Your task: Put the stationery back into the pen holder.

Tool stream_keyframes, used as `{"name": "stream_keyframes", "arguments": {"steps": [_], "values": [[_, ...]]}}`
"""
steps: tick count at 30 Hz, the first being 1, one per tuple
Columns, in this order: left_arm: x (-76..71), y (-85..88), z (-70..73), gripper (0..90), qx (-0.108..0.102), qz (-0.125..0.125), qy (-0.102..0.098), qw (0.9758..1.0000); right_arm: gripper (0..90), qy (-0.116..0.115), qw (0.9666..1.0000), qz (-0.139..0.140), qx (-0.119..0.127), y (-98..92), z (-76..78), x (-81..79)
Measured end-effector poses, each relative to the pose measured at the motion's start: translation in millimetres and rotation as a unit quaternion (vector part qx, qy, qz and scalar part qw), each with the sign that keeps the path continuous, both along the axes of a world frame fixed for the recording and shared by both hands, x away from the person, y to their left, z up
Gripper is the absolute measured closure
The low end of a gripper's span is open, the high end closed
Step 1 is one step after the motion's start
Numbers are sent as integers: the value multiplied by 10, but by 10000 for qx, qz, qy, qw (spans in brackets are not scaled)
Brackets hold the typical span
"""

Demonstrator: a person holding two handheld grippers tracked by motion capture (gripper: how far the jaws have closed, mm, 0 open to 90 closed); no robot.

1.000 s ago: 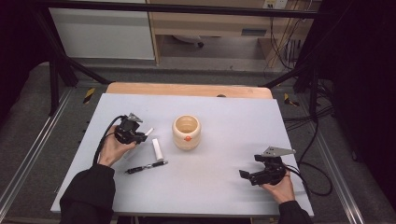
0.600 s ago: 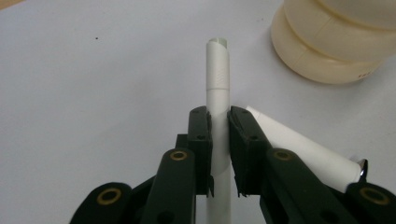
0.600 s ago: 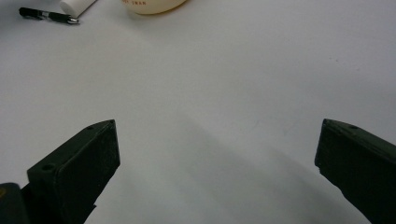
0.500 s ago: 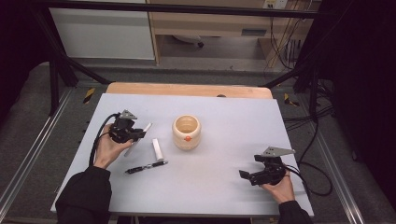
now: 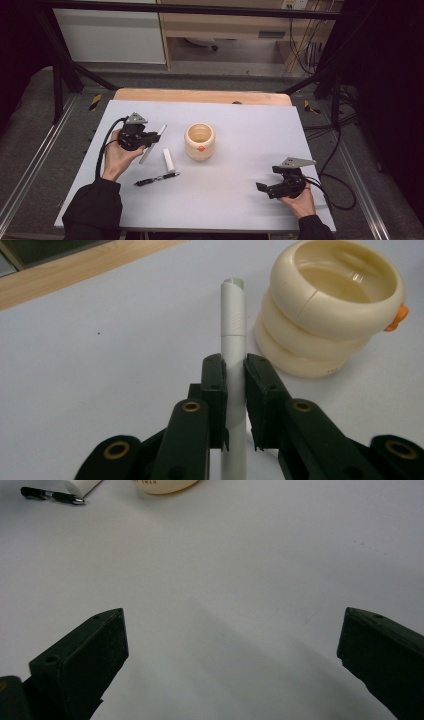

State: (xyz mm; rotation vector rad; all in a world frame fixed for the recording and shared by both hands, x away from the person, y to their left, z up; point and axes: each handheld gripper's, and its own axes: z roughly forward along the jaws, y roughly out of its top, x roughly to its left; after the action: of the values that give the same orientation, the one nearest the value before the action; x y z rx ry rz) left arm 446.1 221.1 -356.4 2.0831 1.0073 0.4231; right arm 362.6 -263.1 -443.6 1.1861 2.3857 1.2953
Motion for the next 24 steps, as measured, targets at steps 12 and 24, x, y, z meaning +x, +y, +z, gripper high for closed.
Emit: {"name": "stream_keyframes", "arguments": {"steps": [12, 24], "values": [[-32, -233, 185, 787, -279, -185, -260, 9991, 7, -10, 10000, 18, -8, 0, -2, 0], [-26, -499, 385, 787, -455, -287, -543, 9971, 7, 3, 10000, 18, -12, 0, -2, 1]]}}
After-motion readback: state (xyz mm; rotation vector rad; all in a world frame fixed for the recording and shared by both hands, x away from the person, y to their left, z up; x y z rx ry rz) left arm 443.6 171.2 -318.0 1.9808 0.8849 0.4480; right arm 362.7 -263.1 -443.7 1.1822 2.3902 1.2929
